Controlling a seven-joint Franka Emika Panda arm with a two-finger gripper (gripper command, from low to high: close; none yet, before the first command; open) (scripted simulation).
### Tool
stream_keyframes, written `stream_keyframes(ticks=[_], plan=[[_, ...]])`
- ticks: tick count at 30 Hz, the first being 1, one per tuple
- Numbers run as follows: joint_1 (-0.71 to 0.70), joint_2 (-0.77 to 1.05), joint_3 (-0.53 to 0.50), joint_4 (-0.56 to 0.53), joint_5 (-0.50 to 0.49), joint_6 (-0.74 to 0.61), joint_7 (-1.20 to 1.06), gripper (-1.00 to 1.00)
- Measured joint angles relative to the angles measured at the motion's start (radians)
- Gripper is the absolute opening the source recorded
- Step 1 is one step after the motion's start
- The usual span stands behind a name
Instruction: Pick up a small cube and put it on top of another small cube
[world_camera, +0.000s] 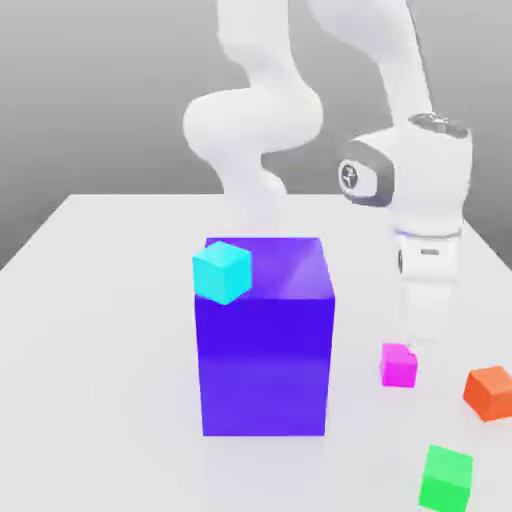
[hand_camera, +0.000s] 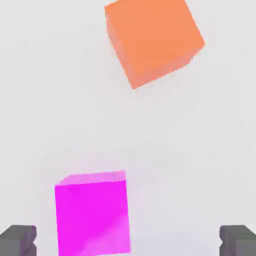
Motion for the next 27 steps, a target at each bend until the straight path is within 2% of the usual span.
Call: stream_keyframes(ticks=[5, 6, 13, 21, 27], plan=[[0.08, 0.182, -0.094, 0.03, -0.064, 0.148, 0.043, 0.0], [0.09, 0.204, -0.105, 0.034, -0.066, 0.166, 0.045, -1.0], [0.091, 0.203, -0.106, 0.034, -0.07, 0.163, 0.048, -1.0], [0.059, -0.051, -0.047, -0.006, 0.035, -0.051, -0.026, -1.0], [0.006, 0.003, -0.093, 0.182, 0.038, -0.185, 0.012, -1.0]])
